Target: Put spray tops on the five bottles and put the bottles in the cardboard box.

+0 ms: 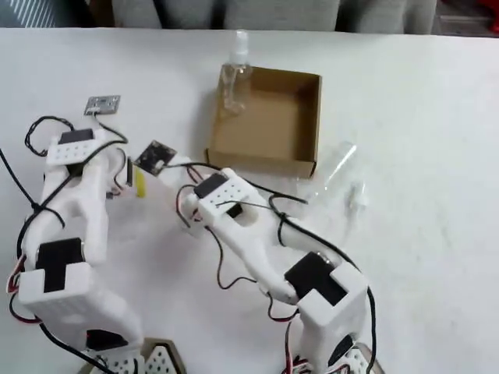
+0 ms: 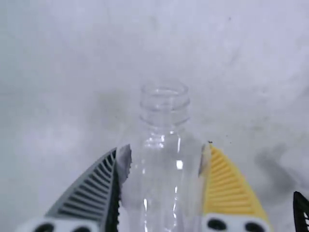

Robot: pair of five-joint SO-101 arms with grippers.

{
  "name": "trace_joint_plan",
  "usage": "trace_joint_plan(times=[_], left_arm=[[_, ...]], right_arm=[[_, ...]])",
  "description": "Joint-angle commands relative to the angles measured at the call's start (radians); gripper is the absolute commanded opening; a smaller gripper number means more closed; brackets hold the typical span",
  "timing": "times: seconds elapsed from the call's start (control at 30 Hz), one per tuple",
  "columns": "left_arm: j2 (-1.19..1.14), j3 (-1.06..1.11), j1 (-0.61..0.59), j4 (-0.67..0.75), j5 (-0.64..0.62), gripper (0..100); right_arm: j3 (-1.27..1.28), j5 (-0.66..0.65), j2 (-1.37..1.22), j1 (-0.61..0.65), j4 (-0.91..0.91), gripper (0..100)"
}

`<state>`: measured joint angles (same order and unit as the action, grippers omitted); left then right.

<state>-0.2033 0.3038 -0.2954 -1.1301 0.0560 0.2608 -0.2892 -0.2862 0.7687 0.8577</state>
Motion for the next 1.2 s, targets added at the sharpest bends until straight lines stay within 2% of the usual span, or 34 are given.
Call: trace_joint_plan(times=[0.0, 0.1, 0.5, 0.57, 0.73, 1.0, 1.17], left_arm=[[0.005, -0.015, 0.013, 0.018, -0.011, 2], [0.005, -0.015, 0.013, 0.018, -0.011, 2], [0.004, -0.014, 0.013, 0.018, -0.011, 2], [0.004, -0.014, 0.013, 0.018, -0.011, 2], [0.004, -0.014, 0.013, 0.018, -0.011, 2], [0.004, -0.014, 0.047, 0.026, -0.009, 2], [0.010, -0.014, 0.094, 0.026, -0.009, 2]], right_arm=[[-0.037, -0.014, 0.007, -0.004, -0.018, 16.9], [-0.038, -0.014, -0.015, -0.004, -0.018, 21.1], [-0.226, -0.014, -0.134, -0.005, 0.096, 21.1], [-0.262, -0.014, -0.165, -0.005, 0.130, 18.3], [-0.364, -0.014, -0.225, -0.007, 0.206, 1.0], [-0.446, -0.005, -0.116, -0.099, 0.380, 1.7], [-0.445, 0.114, 0.038, -0.163, 0.487, 1.7]])
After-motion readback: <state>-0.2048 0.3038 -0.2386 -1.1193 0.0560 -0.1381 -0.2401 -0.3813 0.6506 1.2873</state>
